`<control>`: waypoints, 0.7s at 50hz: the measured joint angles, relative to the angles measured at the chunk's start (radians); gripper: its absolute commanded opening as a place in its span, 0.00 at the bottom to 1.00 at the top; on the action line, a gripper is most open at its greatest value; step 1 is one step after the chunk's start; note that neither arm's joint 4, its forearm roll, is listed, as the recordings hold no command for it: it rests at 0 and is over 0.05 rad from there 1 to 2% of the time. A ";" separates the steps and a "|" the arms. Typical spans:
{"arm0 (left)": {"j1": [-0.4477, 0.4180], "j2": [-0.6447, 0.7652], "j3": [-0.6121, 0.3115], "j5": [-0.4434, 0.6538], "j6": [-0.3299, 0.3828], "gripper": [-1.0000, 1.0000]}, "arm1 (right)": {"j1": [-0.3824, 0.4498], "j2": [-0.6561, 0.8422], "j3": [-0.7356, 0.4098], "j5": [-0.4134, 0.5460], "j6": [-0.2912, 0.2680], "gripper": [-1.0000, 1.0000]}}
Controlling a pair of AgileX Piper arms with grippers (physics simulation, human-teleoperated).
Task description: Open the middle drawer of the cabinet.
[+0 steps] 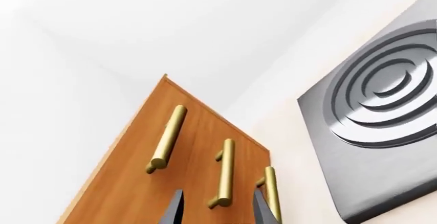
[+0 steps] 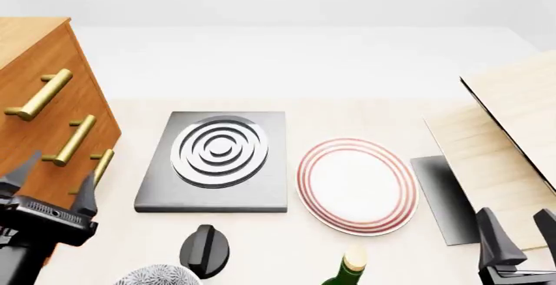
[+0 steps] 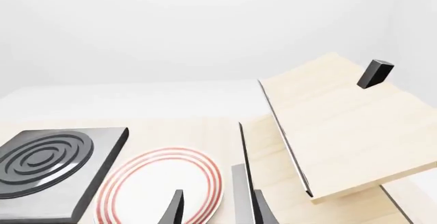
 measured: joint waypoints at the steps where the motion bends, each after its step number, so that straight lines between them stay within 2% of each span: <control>1: 0.003 0.029 0.003 -0.030 0.009 1.00 | 0.000 0.000 0.000 0.000 0.000 1.00; 7: 0.020 0.153 0.016 -0.157 0.052 1.00 | 0.000 0.000 0.000 0.000 0.000 1.00; 14: 0.039 0.232 0.024 -0.236 0.090 1.00 | 0.000 0.000 0.000 0.000 0.000 1.00; 35: 0.070 0.324 0.016 -0.304 0.150 1.00 | 0.000 0.000 0.000 0.000 0.000 1.00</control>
